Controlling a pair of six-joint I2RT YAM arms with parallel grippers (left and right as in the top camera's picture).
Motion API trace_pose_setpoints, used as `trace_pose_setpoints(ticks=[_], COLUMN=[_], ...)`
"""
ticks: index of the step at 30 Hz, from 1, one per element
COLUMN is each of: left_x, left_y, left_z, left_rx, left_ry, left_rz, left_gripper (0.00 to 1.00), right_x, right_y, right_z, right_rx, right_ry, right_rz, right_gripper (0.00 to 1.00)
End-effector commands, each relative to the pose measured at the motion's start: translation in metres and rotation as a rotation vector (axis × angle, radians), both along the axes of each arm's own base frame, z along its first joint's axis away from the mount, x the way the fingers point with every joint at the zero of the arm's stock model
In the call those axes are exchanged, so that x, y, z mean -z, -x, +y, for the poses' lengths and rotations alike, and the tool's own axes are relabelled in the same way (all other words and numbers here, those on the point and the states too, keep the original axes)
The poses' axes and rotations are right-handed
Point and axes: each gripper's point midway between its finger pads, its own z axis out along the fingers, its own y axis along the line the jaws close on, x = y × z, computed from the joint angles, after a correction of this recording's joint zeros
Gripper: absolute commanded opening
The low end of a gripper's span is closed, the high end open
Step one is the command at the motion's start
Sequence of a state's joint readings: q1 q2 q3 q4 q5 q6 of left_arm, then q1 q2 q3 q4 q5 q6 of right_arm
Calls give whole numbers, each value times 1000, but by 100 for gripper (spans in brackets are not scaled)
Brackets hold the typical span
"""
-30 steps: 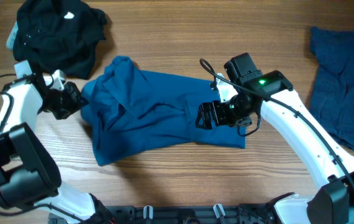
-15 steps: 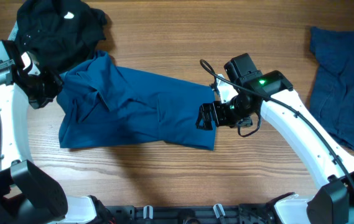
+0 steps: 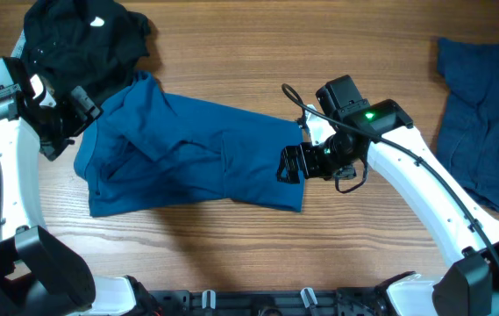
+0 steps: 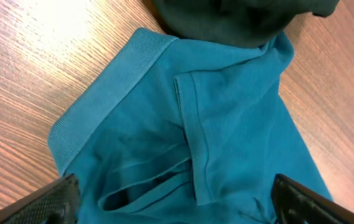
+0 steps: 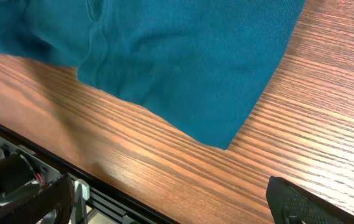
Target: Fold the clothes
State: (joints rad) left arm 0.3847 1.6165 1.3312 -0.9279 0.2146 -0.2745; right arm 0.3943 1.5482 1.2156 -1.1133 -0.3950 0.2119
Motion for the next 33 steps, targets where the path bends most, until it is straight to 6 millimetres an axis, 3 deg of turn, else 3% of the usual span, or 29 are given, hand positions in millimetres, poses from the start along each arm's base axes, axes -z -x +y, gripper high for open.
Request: trace_pose_setpoints(ticks=[1,6,12,15,19,22,27,33], left_x=[6,42,79,87,89,93,118,119], left_y=[-5,-16,-20,-18,-16,-16,-19,-31], left_z=[6,11,41,61,67,69,55,43], left_rx=[81,149,213,172,219,229,264,296], left_ry=[-39,-47,-139,-121,-10,69,199,279], left_rz=[7,55,114,102,14,-40,-67,-150], left_gripper=[100,100,100,100,100,100,100,100], right_x=[2,3,3,3,3,3,2,2], right_y=[2,4,7,6,5,3,1,2], right_z=[-2,-3,-4,-4,-3,-2,0,-1], right_rx=[-2,-4,-6,-5,-5,-3,-2,-2], right_ry=[16,20,26,24,21,18,7,9], right_rz=[1,11,23,20,13,6,1,5], right_gripper=[100,100,100,100,100,100,100,100])
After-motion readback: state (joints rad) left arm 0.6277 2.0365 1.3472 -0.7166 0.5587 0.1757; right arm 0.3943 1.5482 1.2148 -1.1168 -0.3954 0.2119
